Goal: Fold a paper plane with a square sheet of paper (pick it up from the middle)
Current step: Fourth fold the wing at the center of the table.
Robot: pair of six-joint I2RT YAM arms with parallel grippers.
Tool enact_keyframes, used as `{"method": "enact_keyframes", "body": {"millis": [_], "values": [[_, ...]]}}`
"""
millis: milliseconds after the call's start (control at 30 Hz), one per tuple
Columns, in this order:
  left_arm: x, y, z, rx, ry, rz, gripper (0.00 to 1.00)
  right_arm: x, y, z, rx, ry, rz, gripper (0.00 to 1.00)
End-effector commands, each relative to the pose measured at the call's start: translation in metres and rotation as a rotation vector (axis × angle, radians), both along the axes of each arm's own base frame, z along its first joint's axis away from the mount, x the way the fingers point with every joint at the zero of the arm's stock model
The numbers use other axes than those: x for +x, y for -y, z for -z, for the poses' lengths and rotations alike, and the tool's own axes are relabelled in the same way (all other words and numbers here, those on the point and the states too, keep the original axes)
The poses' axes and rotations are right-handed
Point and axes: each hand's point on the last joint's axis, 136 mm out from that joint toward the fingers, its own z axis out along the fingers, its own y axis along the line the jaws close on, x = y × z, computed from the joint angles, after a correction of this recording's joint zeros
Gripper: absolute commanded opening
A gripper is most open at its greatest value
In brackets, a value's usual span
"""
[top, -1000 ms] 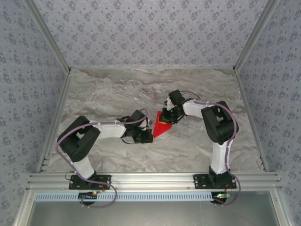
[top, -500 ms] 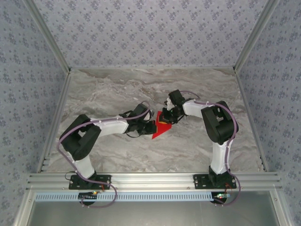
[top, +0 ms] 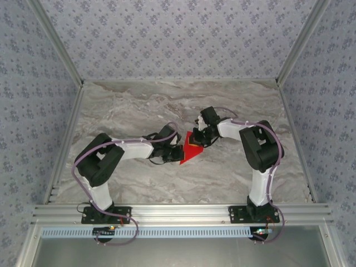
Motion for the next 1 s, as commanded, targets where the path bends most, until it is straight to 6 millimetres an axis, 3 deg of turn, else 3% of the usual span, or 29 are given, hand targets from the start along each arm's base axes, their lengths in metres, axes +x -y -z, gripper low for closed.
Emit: {"method": "enact_keyframes", "body": {"millis": [0,133,567,833,967], "values": [[-0.023,-0.024,0.032,0.105,-0.100,-0.011,0.00,0.004,-0.004,-0.026,0.047,0.110,-0.052,0.00],[-0.023,-0.026,0.033,0.114,-0.102,-0.017,0.00,-0.009,-0.012,-0.031,0.095,0.110,-0.082,0.00],[-0.023,-0.026,0.033,0.116,-0.103,-0.017,0.00,-0.046,-0.026,-0.002,0.079,0.026,-0.149,0.00],[-0.024,-0.029,0.034,0.123,-0.112,-0.036,0.00,-0.056,-0.018,0.018,0.045,-0.023,-0.151,0.00],[-0.027,-0.032,0.036,0.137,-0.127,-0.039,0.00,-0.048,-0.008,0.024,0.022,-0.017,-0.127,0.00]]}}
